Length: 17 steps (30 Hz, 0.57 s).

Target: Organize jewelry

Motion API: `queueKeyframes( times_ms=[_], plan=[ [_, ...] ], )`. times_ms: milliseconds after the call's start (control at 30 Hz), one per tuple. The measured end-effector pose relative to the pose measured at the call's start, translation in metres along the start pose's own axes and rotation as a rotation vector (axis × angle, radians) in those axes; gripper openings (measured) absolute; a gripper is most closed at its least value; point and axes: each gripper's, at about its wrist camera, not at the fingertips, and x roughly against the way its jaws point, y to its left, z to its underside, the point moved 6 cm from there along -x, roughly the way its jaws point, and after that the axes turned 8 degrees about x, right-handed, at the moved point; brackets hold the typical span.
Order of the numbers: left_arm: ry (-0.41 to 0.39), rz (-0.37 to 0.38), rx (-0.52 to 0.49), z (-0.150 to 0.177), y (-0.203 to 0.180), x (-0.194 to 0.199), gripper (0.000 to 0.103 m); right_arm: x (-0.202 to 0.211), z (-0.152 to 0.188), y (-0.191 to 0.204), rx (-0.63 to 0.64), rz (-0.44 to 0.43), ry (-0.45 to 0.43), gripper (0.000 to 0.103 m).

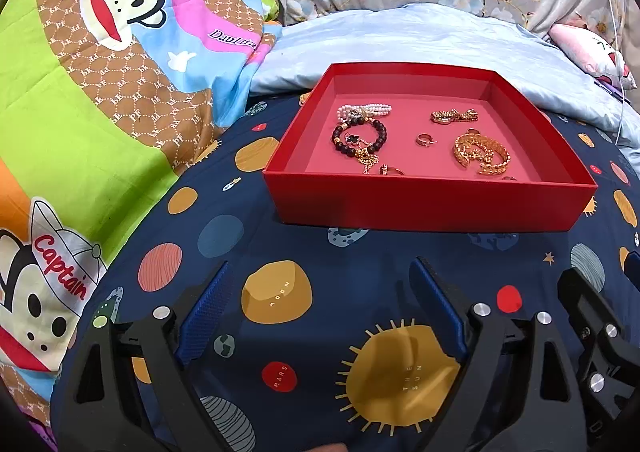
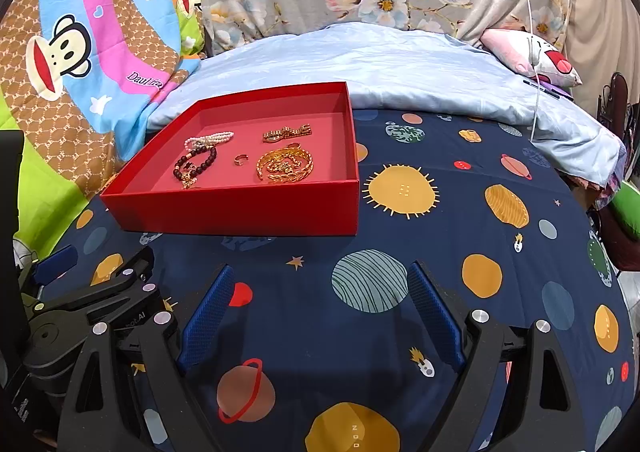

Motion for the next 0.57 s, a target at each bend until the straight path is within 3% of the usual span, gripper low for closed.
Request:
queueKeyframes(
  times_ms=[567],
  plan=[
    [0.007,-0.011,-0.005,0.0006,0.0001,-0.0026,0.086,0.0003,-0.0001,-0.0008,-0.002,-0.001,0.0,0.086]
  ],
)
